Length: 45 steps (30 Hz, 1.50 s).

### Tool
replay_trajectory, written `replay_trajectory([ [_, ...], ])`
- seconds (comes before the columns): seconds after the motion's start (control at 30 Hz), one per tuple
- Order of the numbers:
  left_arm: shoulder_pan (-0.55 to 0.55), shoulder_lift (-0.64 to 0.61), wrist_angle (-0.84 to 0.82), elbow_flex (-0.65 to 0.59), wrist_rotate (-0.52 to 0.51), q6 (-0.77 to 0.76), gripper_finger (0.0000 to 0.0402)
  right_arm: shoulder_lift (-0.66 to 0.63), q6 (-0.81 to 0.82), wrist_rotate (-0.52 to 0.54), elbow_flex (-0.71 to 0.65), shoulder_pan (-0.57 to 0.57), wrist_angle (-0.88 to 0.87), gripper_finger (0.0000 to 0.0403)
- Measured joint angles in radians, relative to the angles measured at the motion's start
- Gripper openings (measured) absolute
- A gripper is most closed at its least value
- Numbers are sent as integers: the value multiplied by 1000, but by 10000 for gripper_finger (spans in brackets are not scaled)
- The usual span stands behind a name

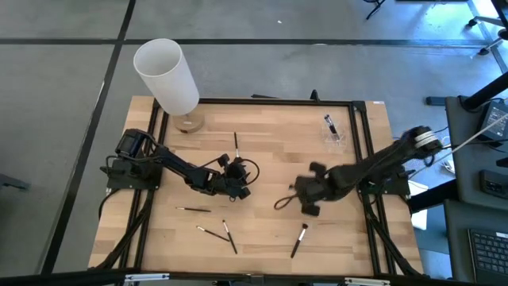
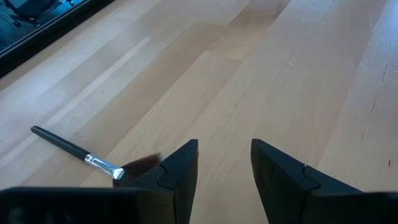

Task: Sort items
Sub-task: Put the powder brush into the bottom section of the transparent organizer

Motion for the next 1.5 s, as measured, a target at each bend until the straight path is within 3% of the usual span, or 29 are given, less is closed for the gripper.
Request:
replay_trajectory([
  [0.23,0,0,-4,0,0,0,143,-295,126,445,-1,-130,-239,52],
  [0.37,0,0,-4,0,0,1,143,-412,128,594,-5,-258,-269,52],
  [0.57,0,0,-5,0,1,1,143,-477,66,619,-138,-428,-148,52],
  [0.73,0,0,-24,0,5,1,143,-489,89,620,-299,-489,-77,52],
  [1.07,0,0,-33,0,4,1,143,-523,84,597,-425,-515,15,69],
  [1.2,0,0,-32,0,4,-1,143,-524,71,640,-437,-514,49,79],
  [1.5,0,0,-31,0,4,-2,143,-525,38,668,-439,-514,85,12],
])
